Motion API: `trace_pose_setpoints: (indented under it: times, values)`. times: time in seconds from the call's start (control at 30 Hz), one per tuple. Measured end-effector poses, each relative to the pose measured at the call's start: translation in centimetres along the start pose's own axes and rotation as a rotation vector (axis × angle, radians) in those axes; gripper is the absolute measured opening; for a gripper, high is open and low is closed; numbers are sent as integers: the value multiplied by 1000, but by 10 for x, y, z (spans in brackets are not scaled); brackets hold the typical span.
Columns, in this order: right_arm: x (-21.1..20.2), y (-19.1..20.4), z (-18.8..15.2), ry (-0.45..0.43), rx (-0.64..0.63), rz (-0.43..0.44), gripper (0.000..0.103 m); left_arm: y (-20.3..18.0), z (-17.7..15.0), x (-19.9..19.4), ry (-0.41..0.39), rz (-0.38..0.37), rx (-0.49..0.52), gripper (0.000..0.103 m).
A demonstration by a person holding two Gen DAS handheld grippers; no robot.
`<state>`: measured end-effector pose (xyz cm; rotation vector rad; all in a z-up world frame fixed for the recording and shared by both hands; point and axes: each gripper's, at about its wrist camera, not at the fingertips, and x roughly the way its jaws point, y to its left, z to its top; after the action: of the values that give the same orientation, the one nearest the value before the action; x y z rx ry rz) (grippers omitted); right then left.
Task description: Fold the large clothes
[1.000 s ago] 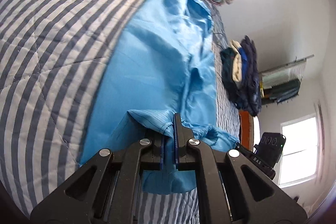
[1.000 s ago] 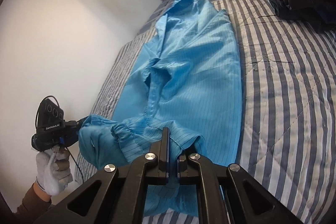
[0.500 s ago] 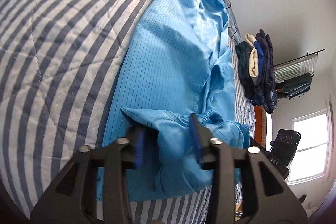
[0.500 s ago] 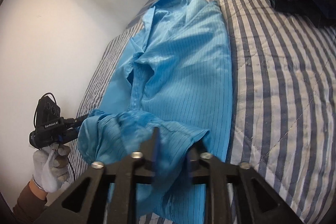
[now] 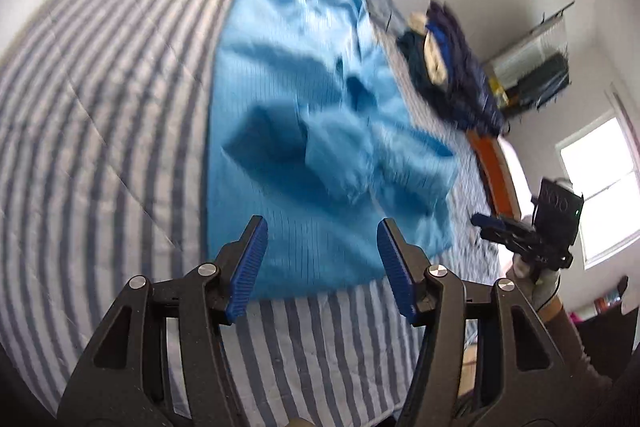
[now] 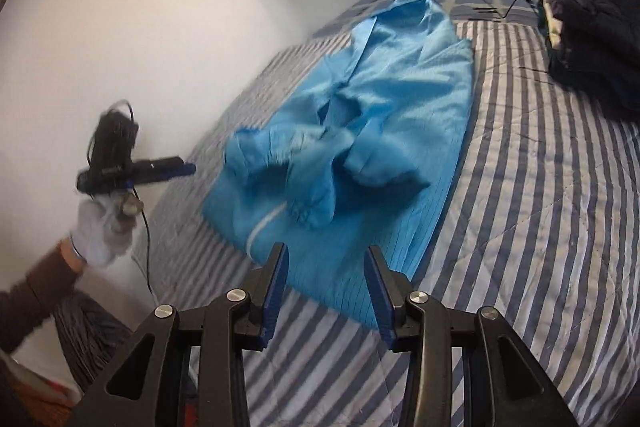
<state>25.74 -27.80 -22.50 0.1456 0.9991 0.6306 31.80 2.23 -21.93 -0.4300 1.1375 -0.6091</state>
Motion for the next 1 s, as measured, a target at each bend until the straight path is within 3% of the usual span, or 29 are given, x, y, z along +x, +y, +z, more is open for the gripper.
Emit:
trace_pose_setpoints:
  times: [0.13,0.3,0.47,0.63,0.73,0.9,1.0]
  values:
    - [36,9,-2,84,-58,-49,34,1,5,37,76,50,2,58]
    - [69,11,15,115,-103,-108,34,6,29,56,35,55,-48,58]
    - [86,-5,49,45,-48,-135,34,22,65,57,-61,48,-113,58]
    - [85,-20,80,-84,4,-204,34,38,94,54,-165,53,-170,58]
    - [77,-38,91,-156,85,-216,45,52,106,46,-215,28,-225,58]
    - [63,-53,94,-195,143,-189,45,62,106,21,-264,1,-229,58]
    - [53,-54,93,-196,130,-188,45,66,96,9,-247,-42,-213,58]
